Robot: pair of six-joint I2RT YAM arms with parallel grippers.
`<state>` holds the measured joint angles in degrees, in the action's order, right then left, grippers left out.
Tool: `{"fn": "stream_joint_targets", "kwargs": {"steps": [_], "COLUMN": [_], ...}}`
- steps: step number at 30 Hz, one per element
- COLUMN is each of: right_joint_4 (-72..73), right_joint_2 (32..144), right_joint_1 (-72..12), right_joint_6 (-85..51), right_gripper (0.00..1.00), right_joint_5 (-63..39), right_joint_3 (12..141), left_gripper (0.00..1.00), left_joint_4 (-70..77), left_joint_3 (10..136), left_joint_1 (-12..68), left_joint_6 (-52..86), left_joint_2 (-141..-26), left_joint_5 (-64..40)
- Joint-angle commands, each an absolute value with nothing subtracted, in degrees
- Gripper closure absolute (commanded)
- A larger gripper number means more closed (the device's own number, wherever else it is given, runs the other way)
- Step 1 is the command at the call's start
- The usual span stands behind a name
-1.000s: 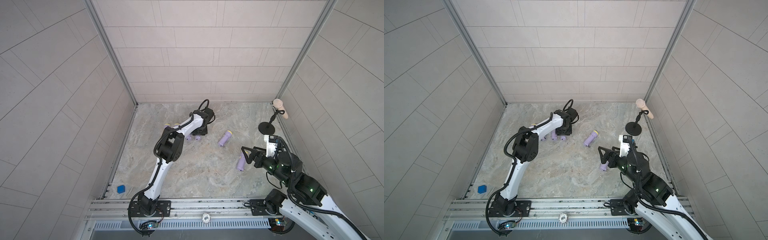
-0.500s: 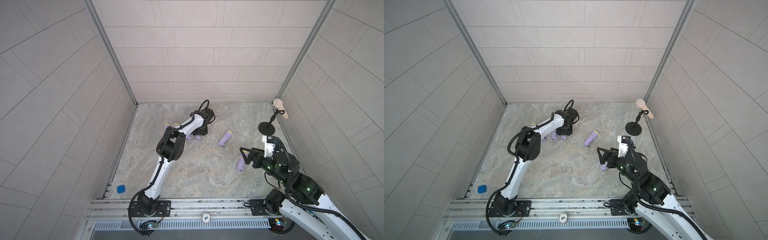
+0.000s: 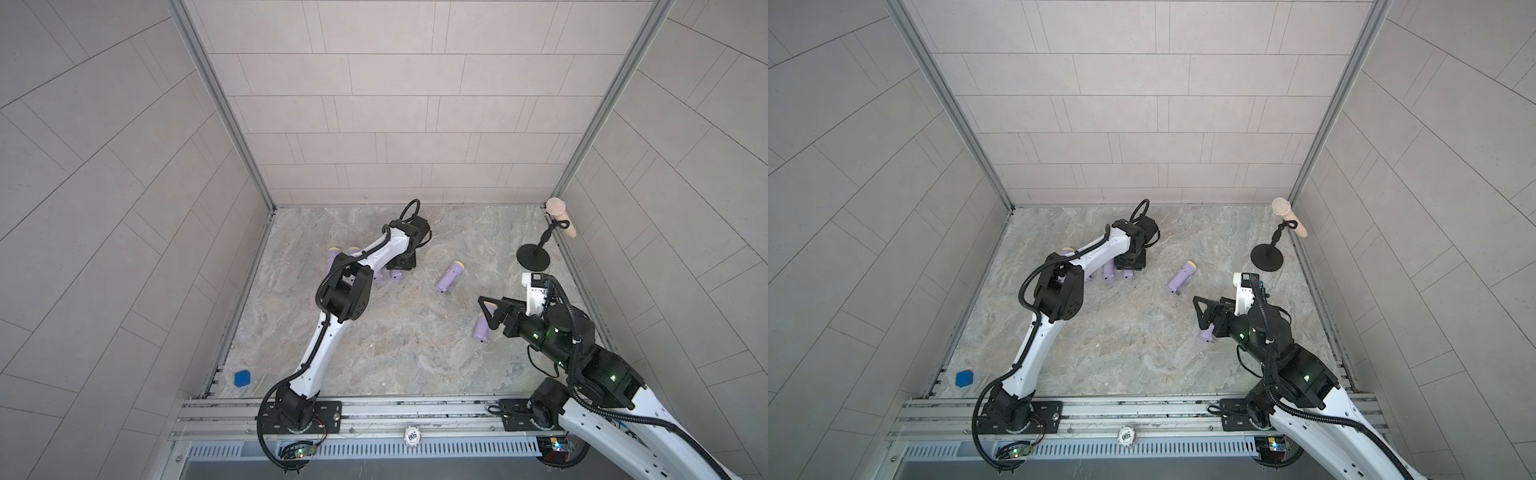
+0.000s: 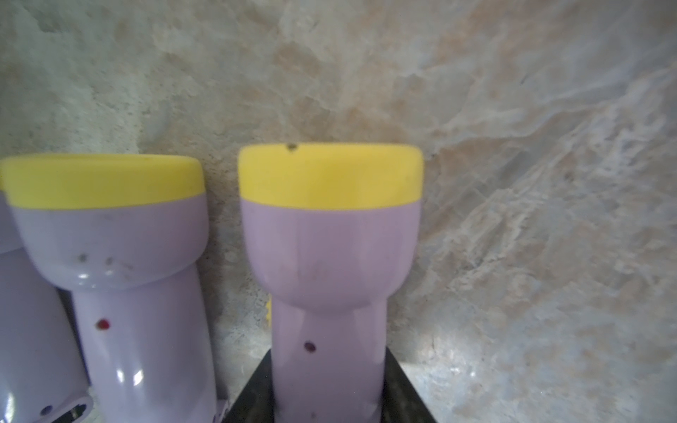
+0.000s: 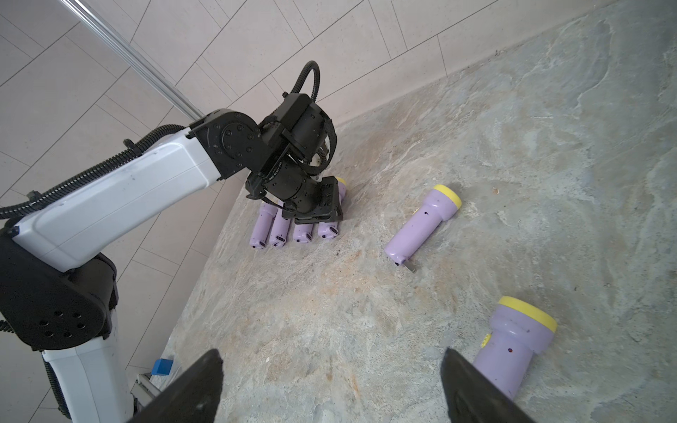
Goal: Close the plug at the bottom of the flashlight
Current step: Place the flashlight at the center of the board.
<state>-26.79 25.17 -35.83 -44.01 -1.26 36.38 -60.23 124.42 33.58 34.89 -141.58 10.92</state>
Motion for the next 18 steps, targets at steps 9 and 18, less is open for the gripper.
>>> {"fn": "stream_joint_targets", "kwargs": {"steps": [9,18], "right_joint_4": [-24.7,-24.8], "right_joint_2": [25.0,25.0], "right_joint_1": [-35.7,-35.6], "right_joint_6": [-44.5,-44.4], "right_gripper": [0.06,0.06], "right_joint_5": [-1.5,-1.6], "right_joint_3": [36.1,36.1], "left_gripper": [0.98,0.88], "left_joint_4": [-62.6,-63.0], "left_joint_3": [126.2,126.3], "left_joint_1": [35.0,34.9], "left_joint_6": [35.7,35.7], "left_joint_2": [-143.5,-144.1], "left_joint_5": [12.4,13.0]}}
